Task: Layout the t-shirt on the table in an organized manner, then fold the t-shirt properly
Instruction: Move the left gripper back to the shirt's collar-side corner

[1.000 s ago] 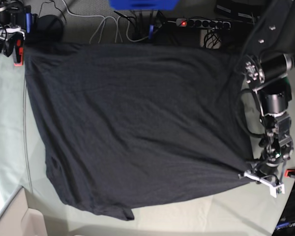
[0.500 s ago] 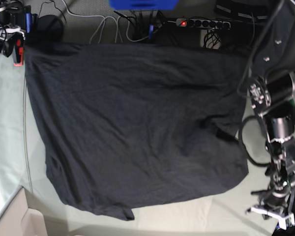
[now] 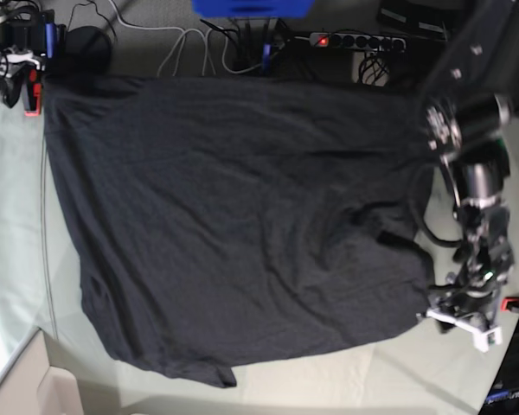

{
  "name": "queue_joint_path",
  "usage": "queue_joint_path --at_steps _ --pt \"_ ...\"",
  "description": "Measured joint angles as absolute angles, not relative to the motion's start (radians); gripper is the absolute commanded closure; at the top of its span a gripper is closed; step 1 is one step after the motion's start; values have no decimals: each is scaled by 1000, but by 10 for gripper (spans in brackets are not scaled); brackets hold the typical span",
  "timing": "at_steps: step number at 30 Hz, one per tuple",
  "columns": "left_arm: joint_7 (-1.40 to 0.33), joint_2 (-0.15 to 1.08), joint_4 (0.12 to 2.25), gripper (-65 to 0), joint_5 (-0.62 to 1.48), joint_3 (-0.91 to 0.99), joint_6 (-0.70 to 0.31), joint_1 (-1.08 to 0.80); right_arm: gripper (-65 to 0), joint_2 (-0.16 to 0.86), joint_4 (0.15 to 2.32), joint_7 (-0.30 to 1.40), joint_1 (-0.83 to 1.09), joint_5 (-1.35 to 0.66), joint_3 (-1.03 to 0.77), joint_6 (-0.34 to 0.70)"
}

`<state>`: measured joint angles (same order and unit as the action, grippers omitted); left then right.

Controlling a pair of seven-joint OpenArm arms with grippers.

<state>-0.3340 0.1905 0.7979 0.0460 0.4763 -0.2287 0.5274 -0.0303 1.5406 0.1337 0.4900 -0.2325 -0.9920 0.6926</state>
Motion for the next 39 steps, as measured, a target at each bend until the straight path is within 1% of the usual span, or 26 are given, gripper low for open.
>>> queue_joint_path --at_steps 3,6,7,8,10,13,15,18,25,31,34,39 --pt "-445 191 1044 -262 189 476 -221 397 -354 -28 1540 130 477 -237 -988 696" --pt "-551 183 1311 -262 326 476 -217 202 -355 -29 1540 129 484 -234 -987 696" --pt "-548 183 1378 -262 364 474 -229 127 -355 -31 1540 130 485 -234 -988 696" --pt "-575 179 1439 -262 402 474 -221 54 -355 -31 1540 131 486 -231 -987 694" --pt "-564 160 1540 -263 429 478 -216 -81 -355 -28 1540 131 482 -230 -987 693" --pt "-568 106 1637 -265 451 529 -231 -258 -355 -30 1540 129 479 -237 -986 696" --pt "-564 65 1655 -266 443 574 -226 -339 -355 -30 1540 137 477 -233 -986 695" --pt "-577 35 1656 -266 447 586 -232 -435 -355 -28 1539 136 455 -233 -987 693" --pt "-574 36 1650 -267 447 588 -235 -569 -355 -28 1539 137 447 -233 -963 694" --pt "-566 41 1616 -267 451 620 -233 -578 -355 -31 1539 134 449 -233 -935 694" --pt "-556 49 1547 -267 445 647 -226 -569 -355 -30 1539 137 449 -233 -933 694" --pt "-569 55 1458 -267 391 640 -231 -502 -355 -33 1538 138 450 -233 -935 694"
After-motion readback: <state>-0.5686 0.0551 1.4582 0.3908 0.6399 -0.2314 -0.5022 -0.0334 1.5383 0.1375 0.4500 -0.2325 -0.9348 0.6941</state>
